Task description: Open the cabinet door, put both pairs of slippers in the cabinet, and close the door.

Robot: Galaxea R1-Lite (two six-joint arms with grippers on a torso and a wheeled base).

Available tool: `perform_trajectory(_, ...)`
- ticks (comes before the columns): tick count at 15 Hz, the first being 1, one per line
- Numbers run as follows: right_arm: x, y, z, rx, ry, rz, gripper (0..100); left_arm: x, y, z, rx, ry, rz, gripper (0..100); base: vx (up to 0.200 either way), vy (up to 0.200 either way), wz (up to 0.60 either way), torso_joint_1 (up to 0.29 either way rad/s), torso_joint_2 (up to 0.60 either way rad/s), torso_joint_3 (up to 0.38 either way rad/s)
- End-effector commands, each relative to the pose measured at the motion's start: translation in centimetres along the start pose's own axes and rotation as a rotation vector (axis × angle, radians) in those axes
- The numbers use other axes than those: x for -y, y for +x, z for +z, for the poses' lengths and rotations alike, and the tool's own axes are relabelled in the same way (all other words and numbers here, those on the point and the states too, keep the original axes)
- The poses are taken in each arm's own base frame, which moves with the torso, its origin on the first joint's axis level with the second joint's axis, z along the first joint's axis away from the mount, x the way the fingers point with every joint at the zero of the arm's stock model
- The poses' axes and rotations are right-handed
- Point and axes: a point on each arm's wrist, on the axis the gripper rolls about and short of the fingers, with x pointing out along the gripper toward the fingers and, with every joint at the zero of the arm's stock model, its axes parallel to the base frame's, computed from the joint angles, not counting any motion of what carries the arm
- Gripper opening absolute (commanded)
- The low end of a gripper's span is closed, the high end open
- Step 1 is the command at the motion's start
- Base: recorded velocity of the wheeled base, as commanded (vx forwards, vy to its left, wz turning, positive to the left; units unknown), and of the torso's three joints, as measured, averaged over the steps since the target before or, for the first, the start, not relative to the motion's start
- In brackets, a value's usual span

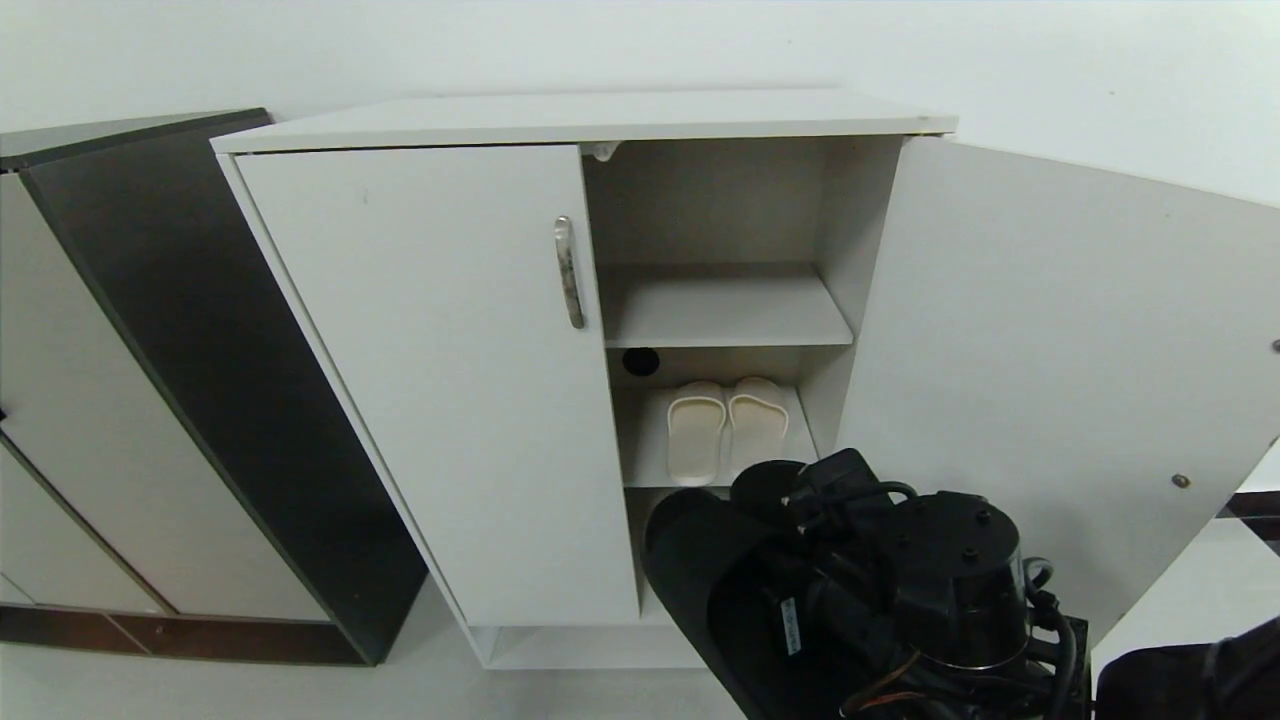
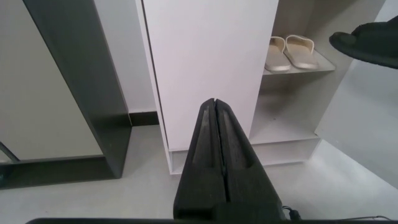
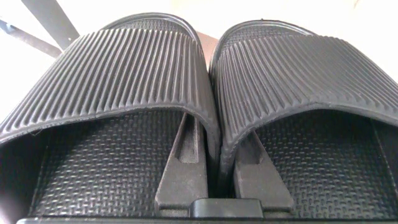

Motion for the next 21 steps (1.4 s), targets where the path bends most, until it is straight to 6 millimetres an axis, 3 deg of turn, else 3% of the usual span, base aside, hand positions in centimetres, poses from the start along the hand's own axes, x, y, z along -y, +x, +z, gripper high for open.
perform_trajectory(1,-0.1,0.2,-0.1,-0.003,-0.002,0.002,0,0.0,0.0,0.0,-0.001,0.0,0.0,0,0.0,0.0,0.0,0.0,0.0,0.0)
perform_trajectory(5,-1.6,2.7,0.5,-0.029,0.017,-0.066,0,0.0,0.0,0.0,-0.001,0.0,0.0,0,0.0,0.0,0.0,0.0,0.0,0.0)
perform_trajectory(9,-3.6,3.7,4.3,-0.119,0.126,-0.295,0,0.0,0.0,0.0,-0.001,0.0,0.0,0,0.0,0.0,0.0,0.0,0.0,0.0)
perform_trajectory(12,-4.6,3.7,8.3,-0.01,0.152,-0.358,0,0.0,0.0,0.0,-0.001,0.0,0.0,0,0.0,0.0,0.0,0.0,0.0,0.0)
perform_trajectory(18,-4.0,2.1,11.9,0.077,0.112,-0.385,0,0.0,0.0,0.0,-0.001,0.0,0.0,0,0.0,0.0,0.0,0.0,0.0,0.0)
perform_trajectory(21,-3.9,1.7,12.4,0.086,0.104,-0.383,0,0.0,0.0,0.0,-0.001,0.001,0.0,0,0.0,0.0,0.0,0.0,0.0,0.0)
